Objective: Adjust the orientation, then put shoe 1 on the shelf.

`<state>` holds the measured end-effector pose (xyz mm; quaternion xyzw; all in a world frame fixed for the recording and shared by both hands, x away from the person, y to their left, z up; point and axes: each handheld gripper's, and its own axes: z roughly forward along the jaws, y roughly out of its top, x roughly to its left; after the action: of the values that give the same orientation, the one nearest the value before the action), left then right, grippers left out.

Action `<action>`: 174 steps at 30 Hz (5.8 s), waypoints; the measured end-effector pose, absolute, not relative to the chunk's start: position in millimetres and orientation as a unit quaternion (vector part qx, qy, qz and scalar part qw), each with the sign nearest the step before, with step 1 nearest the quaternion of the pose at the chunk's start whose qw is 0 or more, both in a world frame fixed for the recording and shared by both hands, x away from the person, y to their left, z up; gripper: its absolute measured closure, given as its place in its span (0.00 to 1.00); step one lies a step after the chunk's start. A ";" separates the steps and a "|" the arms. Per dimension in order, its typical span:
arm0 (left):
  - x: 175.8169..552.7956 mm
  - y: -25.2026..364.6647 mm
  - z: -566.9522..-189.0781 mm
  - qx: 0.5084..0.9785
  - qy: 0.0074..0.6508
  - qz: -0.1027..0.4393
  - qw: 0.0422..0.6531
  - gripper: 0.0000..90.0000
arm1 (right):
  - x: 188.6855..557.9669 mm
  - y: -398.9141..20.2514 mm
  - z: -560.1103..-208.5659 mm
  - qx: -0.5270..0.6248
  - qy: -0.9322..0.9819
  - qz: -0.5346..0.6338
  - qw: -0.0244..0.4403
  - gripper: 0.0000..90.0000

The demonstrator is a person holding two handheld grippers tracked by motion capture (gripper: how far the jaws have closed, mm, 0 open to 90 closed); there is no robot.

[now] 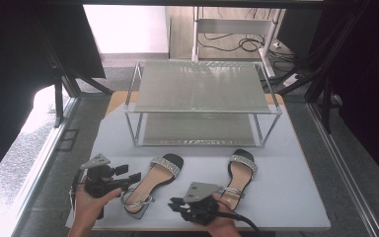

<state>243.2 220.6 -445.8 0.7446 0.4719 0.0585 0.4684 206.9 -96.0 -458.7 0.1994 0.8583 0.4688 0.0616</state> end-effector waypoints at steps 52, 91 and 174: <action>283.4 138.0 -484.5 0.862 0.481 -0.002 0.162 0.40 | 221.7 -230.8 -461.6 0.347 0.805 0.455 0.155 0.59; 285.5 149.3 -447.3 0.864 0.455 -0.003 0.215 0.47 | 224.5 -245.8 -459.6 0.373 0.789 0.463 0.159 0.59; 375.0 111.7 -274.0 0.837 0.401 0.019 0.372 0.48 | 226.5 -260.0 -459.0 0.382 0.783 0.463 0.165 0.58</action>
<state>375.0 111.7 -274.0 0.8368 0.4015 0.0190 0.3719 226.5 -260.0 -459.0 0.3825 0.7825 0.4628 0.1650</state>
